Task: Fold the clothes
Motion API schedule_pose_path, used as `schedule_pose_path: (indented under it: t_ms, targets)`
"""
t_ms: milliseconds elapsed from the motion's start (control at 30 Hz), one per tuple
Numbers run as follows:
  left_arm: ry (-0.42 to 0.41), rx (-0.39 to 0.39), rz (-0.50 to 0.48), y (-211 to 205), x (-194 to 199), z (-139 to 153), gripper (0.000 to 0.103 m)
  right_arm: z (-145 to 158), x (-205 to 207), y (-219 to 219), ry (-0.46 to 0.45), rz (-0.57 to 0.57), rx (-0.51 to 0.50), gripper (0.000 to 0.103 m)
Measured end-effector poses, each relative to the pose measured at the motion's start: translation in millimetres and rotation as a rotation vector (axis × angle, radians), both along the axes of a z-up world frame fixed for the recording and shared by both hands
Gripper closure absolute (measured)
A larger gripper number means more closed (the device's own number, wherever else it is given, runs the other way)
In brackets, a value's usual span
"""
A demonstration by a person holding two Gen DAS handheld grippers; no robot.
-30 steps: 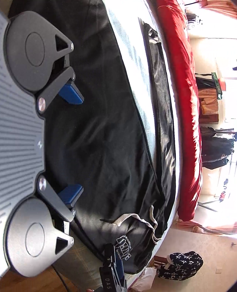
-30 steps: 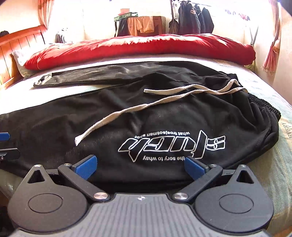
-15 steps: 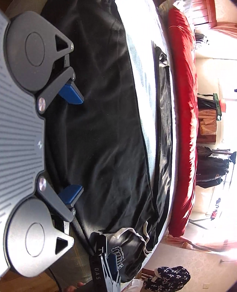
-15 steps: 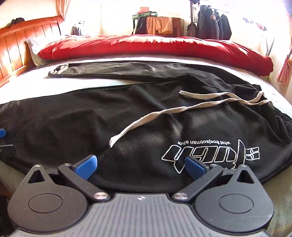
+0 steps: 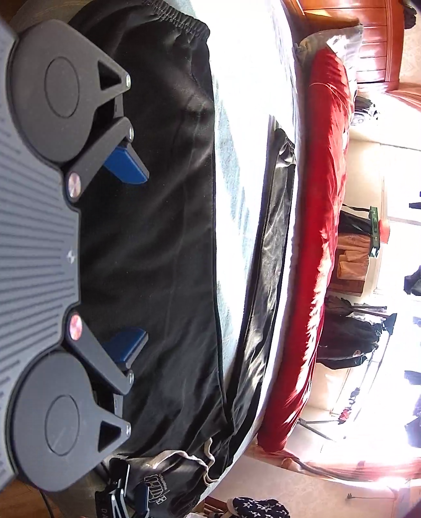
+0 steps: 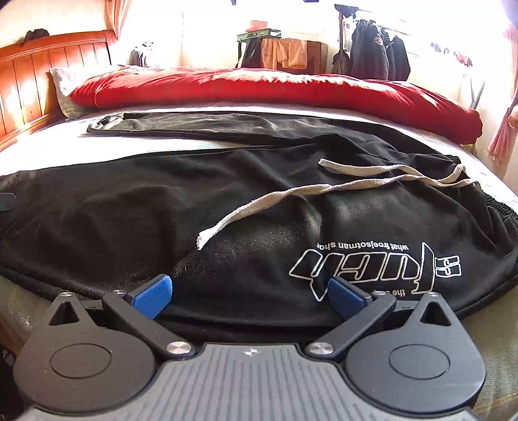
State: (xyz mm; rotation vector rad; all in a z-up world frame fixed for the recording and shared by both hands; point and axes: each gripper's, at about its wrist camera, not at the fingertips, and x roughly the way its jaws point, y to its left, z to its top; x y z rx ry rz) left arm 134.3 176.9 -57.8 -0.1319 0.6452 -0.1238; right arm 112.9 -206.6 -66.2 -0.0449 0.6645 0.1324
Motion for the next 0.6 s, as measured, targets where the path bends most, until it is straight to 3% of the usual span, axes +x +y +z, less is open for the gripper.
schedule_pose_path:
  t_ms: [100, 200, 400, 467, 533, 600]
  targets:
    - [0.04, -0.019, 0.046, 13.5, -7.6, -10.1, 0.007, 0.1, 0.1, 0.1, 0.001, 0.0, -0.001, 0.0]
    - [0.085, 0.004, 0.108, 24.6, -17.9, -1.8, 0.007, 0.3, 0.2, 0.1, 0.002, 0.0, -0.001, 0.0]
    - [0.02, 0.082, 0.093, 38.3, 8.5, 23.3, 0.007, -1.0, -1.5, 0.8, -0.009, -0.003, -0.004, 0.0]
    - [0.004, 0.046, 0.077, 47.7, 28.1, 24.9, 0.007, -1.2, -2.2, 0.6, -0.012, -0.002, -0.003, 0.0]
    - [0.041, -0.05, 0.099, 65.9, 51.5, 18.8, 0.007, -0.5, -2.0, 0.3, -0.009, -0.002, -0.003, 0.0]
    - [0.088, -0.082, 0.161, 85.6, 64.5, 8.5, 0.007, -0.2, -2.0, -0.1, -0.007, 0.0, -0.002, 0.0]
